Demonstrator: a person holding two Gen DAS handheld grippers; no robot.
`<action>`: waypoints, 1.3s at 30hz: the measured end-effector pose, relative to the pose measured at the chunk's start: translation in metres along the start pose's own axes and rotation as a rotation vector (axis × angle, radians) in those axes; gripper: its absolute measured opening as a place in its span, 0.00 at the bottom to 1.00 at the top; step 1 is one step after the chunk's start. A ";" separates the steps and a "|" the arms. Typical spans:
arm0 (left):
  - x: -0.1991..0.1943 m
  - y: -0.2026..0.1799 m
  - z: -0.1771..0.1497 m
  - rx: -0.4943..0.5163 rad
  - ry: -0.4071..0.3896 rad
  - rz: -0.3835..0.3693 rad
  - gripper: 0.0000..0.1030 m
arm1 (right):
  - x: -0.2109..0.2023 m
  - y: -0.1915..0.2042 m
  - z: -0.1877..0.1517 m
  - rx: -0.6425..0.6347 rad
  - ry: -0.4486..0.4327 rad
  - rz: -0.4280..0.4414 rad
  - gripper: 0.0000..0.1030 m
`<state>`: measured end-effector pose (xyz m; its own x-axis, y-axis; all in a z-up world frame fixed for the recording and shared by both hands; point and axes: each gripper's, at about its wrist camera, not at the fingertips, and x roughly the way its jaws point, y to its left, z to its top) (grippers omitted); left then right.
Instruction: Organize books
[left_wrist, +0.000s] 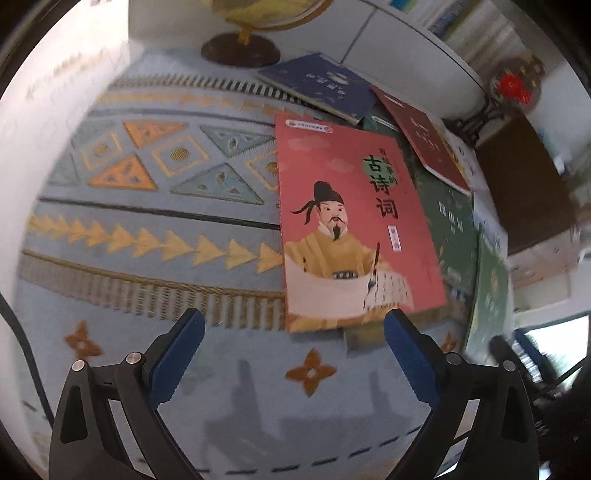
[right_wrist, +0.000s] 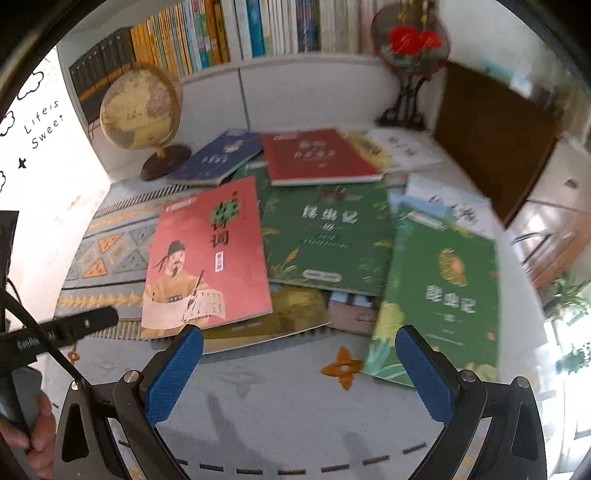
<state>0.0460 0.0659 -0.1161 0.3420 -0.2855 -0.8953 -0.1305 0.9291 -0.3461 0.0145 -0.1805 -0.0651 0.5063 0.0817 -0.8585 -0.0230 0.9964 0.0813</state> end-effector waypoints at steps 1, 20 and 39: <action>0.004 0.002 0.003 -0.015 0.004 -0.001 0.94 | 0.008 -0.002 0.002 0.009 0.021 0.023 1.00; 0.049 0.007 0.008 -0.116 0.134 -0.148 0.70 | 0.103 0.002 0.038 0.104 0.245 0.251 0.45; 0.018 0.020 0.009 -0.176 -0.019 -0.596 0.69 | 0.106 0.007 0.037 0.044 0.247 0.279 0.33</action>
<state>0.0580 0.0820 -0.1363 0.4196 -0.7377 -0.5288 -0.0623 0.5578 -0.8276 0.0998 -0.1656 -0.1370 0.2619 0.3584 -0.8960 -0.0910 0.9335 0.3468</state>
